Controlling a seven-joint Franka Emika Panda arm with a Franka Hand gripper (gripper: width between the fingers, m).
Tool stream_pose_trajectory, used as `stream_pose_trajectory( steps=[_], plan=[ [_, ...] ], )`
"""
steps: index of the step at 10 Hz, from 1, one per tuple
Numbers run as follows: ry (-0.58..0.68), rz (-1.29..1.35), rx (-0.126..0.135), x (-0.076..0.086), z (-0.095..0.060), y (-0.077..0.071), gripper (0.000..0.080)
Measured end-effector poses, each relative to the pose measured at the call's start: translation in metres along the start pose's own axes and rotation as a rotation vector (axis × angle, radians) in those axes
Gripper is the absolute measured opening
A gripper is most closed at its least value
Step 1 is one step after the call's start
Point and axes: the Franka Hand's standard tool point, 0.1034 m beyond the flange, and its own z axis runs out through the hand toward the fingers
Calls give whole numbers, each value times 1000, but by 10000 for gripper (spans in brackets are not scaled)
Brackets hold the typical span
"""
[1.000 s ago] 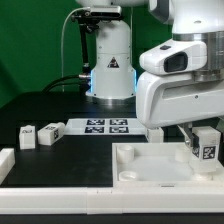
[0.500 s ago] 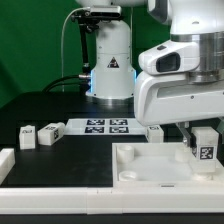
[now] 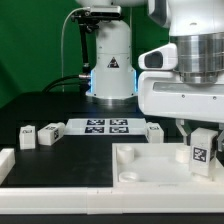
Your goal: Assemble one leg
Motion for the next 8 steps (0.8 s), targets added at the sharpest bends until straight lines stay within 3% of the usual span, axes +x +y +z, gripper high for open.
stream_pose_trajectory(
  steps=[5, 6, 7, 8],
  plan=[
    [-35, 438, 28, -5, 1, -5, 295],
    [-37, 421, 29, -5, 1, -5, 389],
    [-37, 415, 29, -5, 1, -5, 565],
    [-36, 359, 30, -5, 1, -5, 623]
  ],
)
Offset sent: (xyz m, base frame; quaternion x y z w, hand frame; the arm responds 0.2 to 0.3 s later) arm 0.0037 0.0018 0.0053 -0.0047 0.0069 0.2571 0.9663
